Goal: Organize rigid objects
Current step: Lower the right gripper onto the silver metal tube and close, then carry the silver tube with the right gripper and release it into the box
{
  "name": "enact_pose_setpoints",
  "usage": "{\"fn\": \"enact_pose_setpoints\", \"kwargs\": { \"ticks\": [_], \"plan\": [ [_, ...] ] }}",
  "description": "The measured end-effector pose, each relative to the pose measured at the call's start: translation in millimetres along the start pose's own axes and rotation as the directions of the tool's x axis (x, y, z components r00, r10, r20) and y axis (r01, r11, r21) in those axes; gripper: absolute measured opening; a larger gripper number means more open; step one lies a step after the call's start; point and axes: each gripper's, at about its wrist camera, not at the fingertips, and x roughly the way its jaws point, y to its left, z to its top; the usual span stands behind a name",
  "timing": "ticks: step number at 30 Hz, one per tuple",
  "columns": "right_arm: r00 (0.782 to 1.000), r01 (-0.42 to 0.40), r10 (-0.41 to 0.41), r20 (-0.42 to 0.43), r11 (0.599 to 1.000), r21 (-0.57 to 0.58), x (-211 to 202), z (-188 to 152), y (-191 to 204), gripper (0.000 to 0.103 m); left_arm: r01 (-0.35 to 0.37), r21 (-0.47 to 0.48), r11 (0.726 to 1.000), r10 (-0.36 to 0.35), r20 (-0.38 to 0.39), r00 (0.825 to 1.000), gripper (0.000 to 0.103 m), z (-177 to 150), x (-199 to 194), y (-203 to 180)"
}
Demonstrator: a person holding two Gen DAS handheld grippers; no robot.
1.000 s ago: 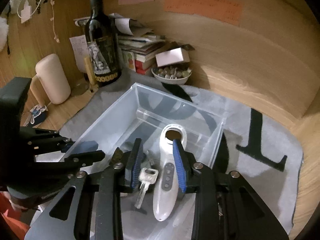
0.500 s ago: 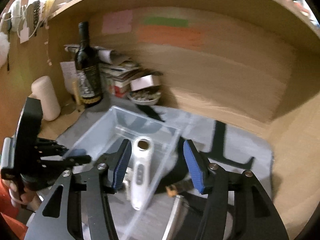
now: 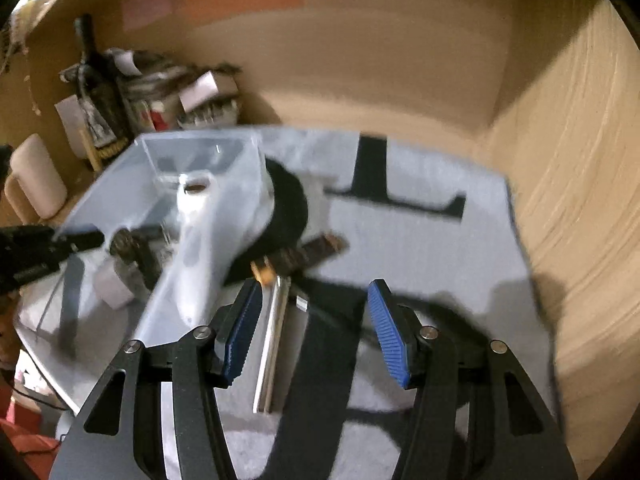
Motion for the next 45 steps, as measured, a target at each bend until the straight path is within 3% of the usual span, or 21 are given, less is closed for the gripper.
{"fn": "enact_pose_setpoints", "kwargs": {
  "ticks": [4,7,10,14,22,29,38,45],
  "plan": [
    [0.997,-0.04,0.041,-0.061,0.999,0.025,18.6,-15.4,2.4,0.052,-0.003,0.003,1.0,0.003,0.0,1.0,0.015,0.6,0.2,-0.4],
    [0.994,-0.044,0.045,-0.096,0.999,0.017,30.5,-22.5,7.8,0.043,-0.001,0.002,1.0,0.001,-0.002,1.0,0.015,0.8,0.6,-0.3],
    [0.997,-0.016,0.016,-0.074,1.0,-0.005,30.3,-26.3,11.2,0.038,-0.003,0.005,1.0,0.003,-0.002,1.0,0.015,0.7,0.9,-0.2],
    [0.998,-0.01,0.011,-0.059,1.0,0.019,28.2,-26.7,6.1,0.015,-0.002,0.003,1.0,0.002,-0.001,1.0,0.015,0.5,1.2,-0.1],
    [1.0,-0.014,0.015,-0.025,0.999,0.047,18.7,-19.6,-0.6,0.014,-0.002,0.003,1.0,0.002,-0.002,1.0,0.015,0.4,1.4,-0.1],
    [0.997,-0.019,0.016,0.071,0.999,0.044,-8.6,-0.8,-0.7,0.014,-0.001,0.002,1.0,0.001,-0.002,1.0,0.015,0.0,1.4,-0.1],
    [0.98,-0.04,0.035,0.197,0.999,0.02,-37.2,29.9,7.8,0.014,-0.003,0.003,1.0,0.003,-0.001,1.0,0.015,-0.3,1.9,-0.2],
    [0.958,-0.084,0.095,0.27,0.995,-0.052,-52.0,50.6,31.4,0.014,-0.003,0.003,1.0,0.003,-0.001,1.0,0.015,-0.8,2.3,-0.1]
  ]
}}
